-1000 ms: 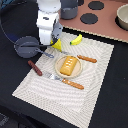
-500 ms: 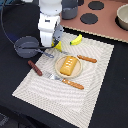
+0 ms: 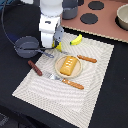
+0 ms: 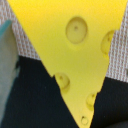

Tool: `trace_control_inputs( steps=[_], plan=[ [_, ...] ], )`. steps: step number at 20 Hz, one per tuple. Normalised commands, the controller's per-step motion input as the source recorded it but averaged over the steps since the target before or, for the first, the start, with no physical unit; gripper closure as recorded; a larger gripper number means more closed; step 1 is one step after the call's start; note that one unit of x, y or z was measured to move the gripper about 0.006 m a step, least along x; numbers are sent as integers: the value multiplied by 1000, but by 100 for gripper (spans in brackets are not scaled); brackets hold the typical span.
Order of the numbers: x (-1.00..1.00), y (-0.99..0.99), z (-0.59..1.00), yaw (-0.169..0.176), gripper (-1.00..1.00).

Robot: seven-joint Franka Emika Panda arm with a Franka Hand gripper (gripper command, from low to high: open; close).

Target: Interact with the objects in diverse but meaningful ways.

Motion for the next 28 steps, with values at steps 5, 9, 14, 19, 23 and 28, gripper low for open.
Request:
trace_control_inputs(
  steps=[5, 9, 14, 19, 23, 28],
  plan=[
    [107, 0, -44, 16, 100],
    [91, 0, -54, 16, 100],
    [77, 15, -16, 38, 100],
    [73, 256, 27, 89, 100],
    [102, 494, 140, 100, 100],
    [154, 407, 288, 90, 100]
  ],
)
